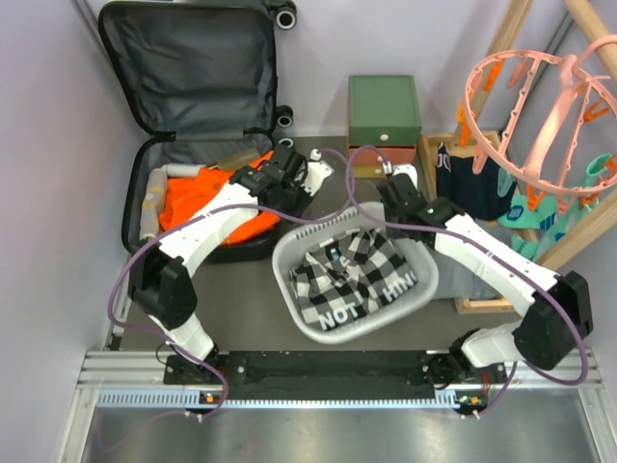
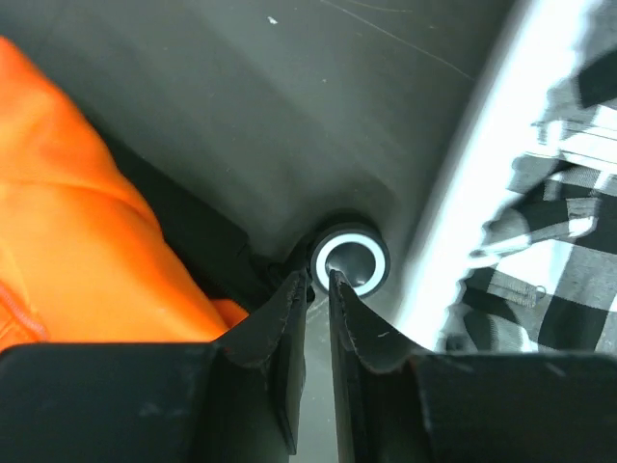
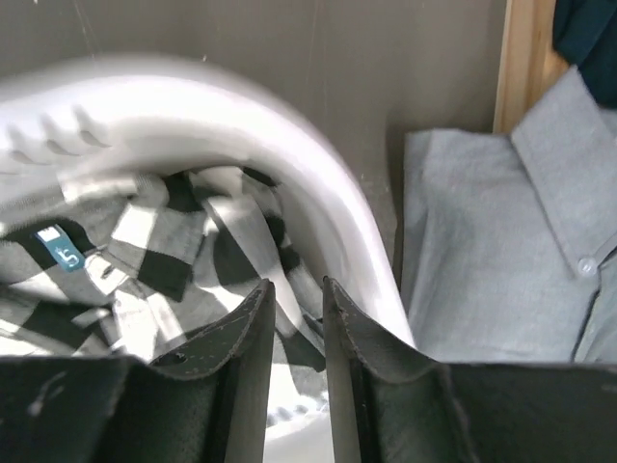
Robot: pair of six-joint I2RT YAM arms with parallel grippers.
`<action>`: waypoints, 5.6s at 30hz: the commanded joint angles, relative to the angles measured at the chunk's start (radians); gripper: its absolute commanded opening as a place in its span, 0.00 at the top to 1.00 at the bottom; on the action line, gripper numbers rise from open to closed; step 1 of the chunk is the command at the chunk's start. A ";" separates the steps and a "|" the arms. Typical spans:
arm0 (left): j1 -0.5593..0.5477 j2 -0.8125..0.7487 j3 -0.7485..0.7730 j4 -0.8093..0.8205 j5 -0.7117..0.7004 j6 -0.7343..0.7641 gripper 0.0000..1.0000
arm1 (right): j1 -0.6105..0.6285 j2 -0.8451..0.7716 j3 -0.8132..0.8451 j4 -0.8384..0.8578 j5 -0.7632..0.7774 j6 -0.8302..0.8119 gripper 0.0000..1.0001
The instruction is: Open, take out, and arrange the luggage
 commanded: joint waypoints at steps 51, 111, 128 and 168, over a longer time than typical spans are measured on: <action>0.545 -0.182 0.014 -0.011 -0.044 -0.036 0.63 | 0.143 0.469 0.287 0.570 -0.166 0.040 0.91; 0.967 0.101 -0.047 0.201 0.256 -0.124 1.00 | 0.363 0.922 0.944 0.898 -0.453 -0.130 1.00; 0.988 0.118 -0.007 0.193 0.118 -0.092 1.00 | 0.223 1.222 1.232 0.470 -0.534 0.307 1.00; 0.965 0.450 0.135 -0.001 0.084 -0.035 0.34 | 0.340 1.265 1.290 0.306 0.027 -0.220 0.41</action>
